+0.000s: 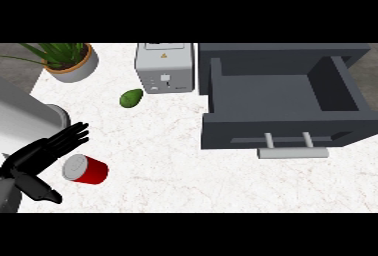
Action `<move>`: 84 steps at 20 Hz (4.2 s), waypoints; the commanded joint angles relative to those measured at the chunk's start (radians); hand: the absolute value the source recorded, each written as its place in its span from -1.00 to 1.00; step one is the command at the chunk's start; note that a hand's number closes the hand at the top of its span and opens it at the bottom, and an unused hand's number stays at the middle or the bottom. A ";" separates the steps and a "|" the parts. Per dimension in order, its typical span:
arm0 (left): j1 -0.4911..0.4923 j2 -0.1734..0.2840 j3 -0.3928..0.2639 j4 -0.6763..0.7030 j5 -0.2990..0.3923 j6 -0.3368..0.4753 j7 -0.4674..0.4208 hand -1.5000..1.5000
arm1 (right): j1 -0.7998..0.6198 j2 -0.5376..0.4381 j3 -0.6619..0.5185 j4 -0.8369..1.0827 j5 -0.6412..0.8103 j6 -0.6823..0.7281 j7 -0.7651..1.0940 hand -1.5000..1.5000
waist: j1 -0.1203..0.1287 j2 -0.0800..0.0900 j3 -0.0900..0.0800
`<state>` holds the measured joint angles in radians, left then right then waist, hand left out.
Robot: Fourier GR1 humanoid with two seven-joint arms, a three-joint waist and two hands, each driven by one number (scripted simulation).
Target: Pick up the can, place it into the drawer and close the drawer
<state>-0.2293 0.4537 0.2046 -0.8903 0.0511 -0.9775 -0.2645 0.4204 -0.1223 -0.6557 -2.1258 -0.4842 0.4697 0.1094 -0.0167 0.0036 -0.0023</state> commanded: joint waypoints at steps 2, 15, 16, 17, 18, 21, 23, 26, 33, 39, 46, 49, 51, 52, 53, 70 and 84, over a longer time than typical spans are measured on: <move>-0.024 0.028 -0.034 0.121 -0.101 -0.066 -0.231 -1.00 | 0.021 0.082 0.042 -0.084 0.066 -0.014 0.005 -1.00 | -0.003 0.001 -0.001; -0.130 -0.022 -0.133 0.380 -0.171 0.038 -0.348 -1.00 | 0.036 0.015 -0.029 -0.099 -0.066 0.016 0.071 -1.00 | -0.024 0.005 -0.003; -0.094 -0.029 -0.162 0.360 -0.188 0.030 -0.377 -1.00 | 0.026 0.034 -0.025 -0.073 -0.032 0.015 0.050 -1.00 | -0.011 0.003 -0.002; -0.122 -0.049 -0.161 0.359 -0.173 0.034 -0.356 -1.00 | 0.006 0.006 -0.037 -0.022 -0.035 0.026 0.045 -1.00 | -0.008 0.003 -0.001; -0.109 -0.031 -0.159 0.372 -0.168 0.016 -0.389 -1.00 | 0.001 0.013 -0.036 -0.016 -0.030 0.032 0.029 -1.00 | -0.007 0.003 -0.001; -0.121 -0.059 -0.164 0.409 -0.157 0.038 -0.373 -1.00 | -0.022 -0.001 -0.039 -0.047 -0.057 -0.011 0.082 -1.00 | -0.003 0.003 -0.001; -0.176 -0.078 -0.152 0.452 -0.133 0.038 -0.325 -1.00 | 0.033 0.052 -0.022 -0.099 -0.041 0.015 0.070 -1.00 | -0.016 0.003 -0.001; -0.186 -0.072 -0.160 0.426 -0.097 -0.039 -0.289 1.00 | 0.052 0.036 -0.040 -0.084 -0.073 0.046 0.070 -1.00 | -0.010 -0.002 0.001; -0.137 -0.099 -0.219 0.335 -0.069 -0.118 -0.316 1.00 | 0.039 0.059 -0.028 -0.067 -0.054 0.042 0.073 -1.00 | 0.013 -0.004 0.001; -0.152 -0.238 0.000 0.371 0.134 0.332 -0.178 1.00 | 0.046 0.075 -0.042 -0.103 -0.053 0.013 0.085 -1.00 | 0.028 -0.009 0.003; -0.217 -0.396 0.107 0.196 0.232 0.740 -0.135 1.00 | 0.073 0.075 -0.073 -0.122 -0.096 0.023 0.094 -1.00 | 0.025 -0.014 0.004; -0.199 -0.449 0.022 0.036 0.251 0.823 -0.061 1.00 | 0.079 0.112 -0.052 -0.182 -0.078 -0.004 0.133 -1.00 | 0.027 -0.014 0.004; -0.173 -0.419 0.035 -0.083 0.237 0.828 -0.025 1.00 | 0.068 0.082 -0.078 -0.119 -0.095 0.044 0.102 -1.00 | 0.029 -0.012 0.004; -0.129 -0.451 -0.012 -0.168 0.233 0.855 -0.001 1.00 | 0.072 0.093 -0.072 -0.183 -0.096 -0.001 0.145 -1.00 | 0.033 -0.014 0.004; -0.143 -0.452 -0.017 -0.190 0.222 0.880 0.018 1.00 | 0.135 0.106 -0.111 -0.142 -0.154 0.077 0.102 -1.00 | 0.019 -0.013 0.004; -0.322 -0.454 -0.241 -0.580 0.163 1.262 0.447 1.00 | 0.077 0.122 -0.064 -0.255 -0.120 -0.027 0.185 -1.00 | 0.008 -0.006 0.002; -0.735 -0.454 -0.313 -0.296 0.210 1.487 0.488 1.00 | 0.024 0.114 -0.026 -0.199 -0.077 -0.025 0.183 -1.00 | 0.000 -0.003 0.002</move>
<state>-0.8720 0.0001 -0.1088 -1.2400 0.2442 0.4730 0.1962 0.4600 -0.0046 -0.6785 -2.3011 -0.5506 0.4659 0.2552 -0.0182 0.0008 0.0003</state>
